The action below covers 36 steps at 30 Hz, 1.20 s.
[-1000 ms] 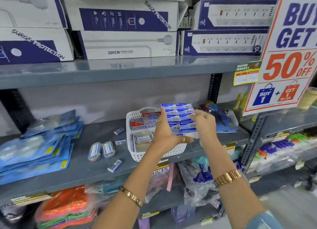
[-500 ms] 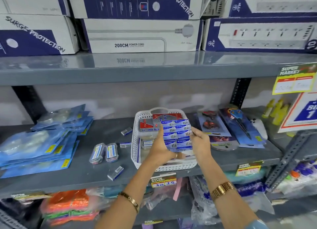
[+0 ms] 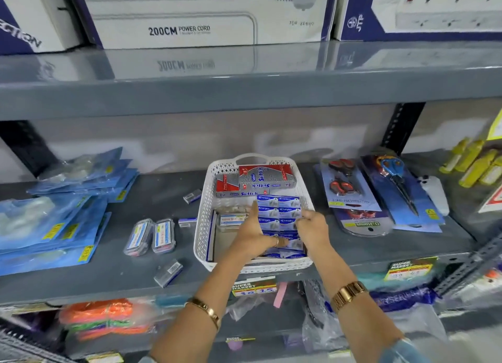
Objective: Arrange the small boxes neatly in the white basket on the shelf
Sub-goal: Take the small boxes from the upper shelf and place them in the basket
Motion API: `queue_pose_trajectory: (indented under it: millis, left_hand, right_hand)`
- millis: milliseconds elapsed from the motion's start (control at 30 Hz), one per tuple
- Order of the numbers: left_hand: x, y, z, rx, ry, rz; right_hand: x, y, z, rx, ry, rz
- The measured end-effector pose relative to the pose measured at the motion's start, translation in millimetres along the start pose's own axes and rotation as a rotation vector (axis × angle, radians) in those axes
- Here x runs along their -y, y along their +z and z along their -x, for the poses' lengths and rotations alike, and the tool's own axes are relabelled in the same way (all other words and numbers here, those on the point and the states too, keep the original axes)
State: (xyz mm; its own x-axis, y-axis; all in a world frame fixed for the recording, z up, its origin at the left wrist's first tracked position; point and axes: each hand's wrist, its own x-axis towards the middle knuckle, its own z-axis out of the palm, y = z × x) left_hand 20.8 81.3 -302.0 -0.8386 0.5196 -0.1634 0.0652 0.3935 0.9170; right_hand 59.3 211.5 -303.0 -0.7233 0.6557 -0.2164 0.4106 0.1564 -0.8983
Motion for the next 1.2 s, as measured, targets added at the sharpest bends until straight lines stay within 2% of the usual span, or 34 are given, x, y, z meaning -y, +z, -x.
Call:
queue_pose_trajectory:
  millis: [200, 567, 767, 867, 967, 1200]
  left_hand:
    - [0.6, 2.2, -15.4, 0.031, -0.107, -0.003]
    - [-7.7, 7.2, -23.9, 0.18, -0.327, -0.176]
    - [-13.3, 14.0, -29.8, 0.209, -0.42, -0.082]
    - [-20.8, 16.1, -30.7, 0.166, -0.447, -0.071]
    - [-24.2, 18.0, -30.9, 0.05, -0.44, -0.029]
    - [-36.2, 11.6, -26.6, -0.181, -0.311, -0.007]
  right_hand:
    - [5.8, 2.2, -12.3, -0.033, 0.04, 0.14]
    - [8.1, 13.2, -17.8, 0.084, 0.051, 0.325]
    - [11.7, 11.3, -23.9, 0.165, 0.054, 0.446]
    - [7.6, 8.8, -25.7, 0.169, 0.041, 0.422]
    - [6.5, 8.9, -21.8, 0.141, 0.0, 0.424]
    - [15.5, 11.7, -14.0, 0.001, -0.2, 0.37]
